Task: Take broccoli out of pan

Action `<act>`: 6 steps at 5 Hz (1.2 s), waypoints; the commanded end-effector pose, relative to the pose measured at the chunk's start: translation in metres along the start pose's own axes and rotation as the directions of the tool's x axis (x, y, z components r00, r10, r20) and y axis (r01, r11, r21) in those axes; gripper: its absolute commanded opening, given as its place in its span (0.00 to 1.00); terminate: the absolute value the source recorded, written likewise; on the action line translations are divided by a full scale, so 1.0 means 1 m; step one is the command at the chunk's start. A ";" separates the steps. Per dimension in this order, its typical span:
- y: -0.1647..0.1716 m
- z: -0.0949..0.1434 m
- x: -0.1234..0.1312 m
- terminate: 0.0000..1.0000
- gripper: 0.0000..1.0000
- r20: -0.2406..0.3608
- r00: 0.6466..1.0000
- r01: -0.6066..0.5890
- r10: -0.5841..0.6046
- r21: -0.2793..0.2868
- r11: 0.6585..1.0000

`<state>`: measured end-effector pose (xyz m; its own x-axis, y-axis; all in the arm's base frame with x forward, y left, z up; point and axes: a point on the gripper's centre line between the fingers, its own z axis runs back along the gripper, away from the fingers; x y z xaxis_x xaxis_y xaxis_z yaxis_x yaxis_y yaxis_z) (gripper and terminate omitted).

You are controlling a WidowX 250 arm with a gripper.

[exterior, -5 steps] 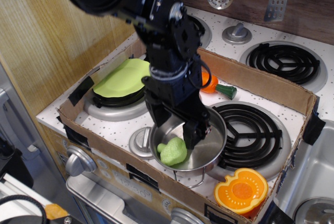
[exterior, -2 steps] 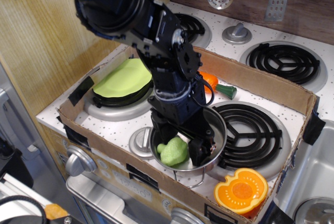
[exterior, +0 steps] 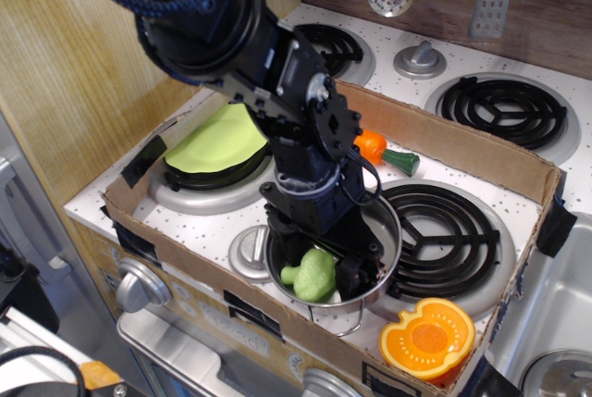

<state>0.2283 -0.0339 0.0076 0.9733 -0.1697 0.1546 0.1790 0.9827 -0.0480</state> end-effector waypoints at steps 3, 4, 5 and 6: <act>-0.006 0.066 0.046 0.00 0.00 0.026 0.999 0.041 -0.045 0.155 0.987; 0.020 0.073 0.037 0.00 0.00 0.026 0.996 0.077 -0.081 0.146 0.986; 0.041 0.086 0.030 0.00 0.00 0.003 0.996 0.085 -0.086 0.159 0.984; 0.067 0.094 0.017 0.00 0.00 -0.051 0.994 0.109 -0.100 0.191 0.976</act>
<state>0.2355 0.0374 0.0847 0.9612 -0.2702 0.0548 0.2610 0.9558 0.1351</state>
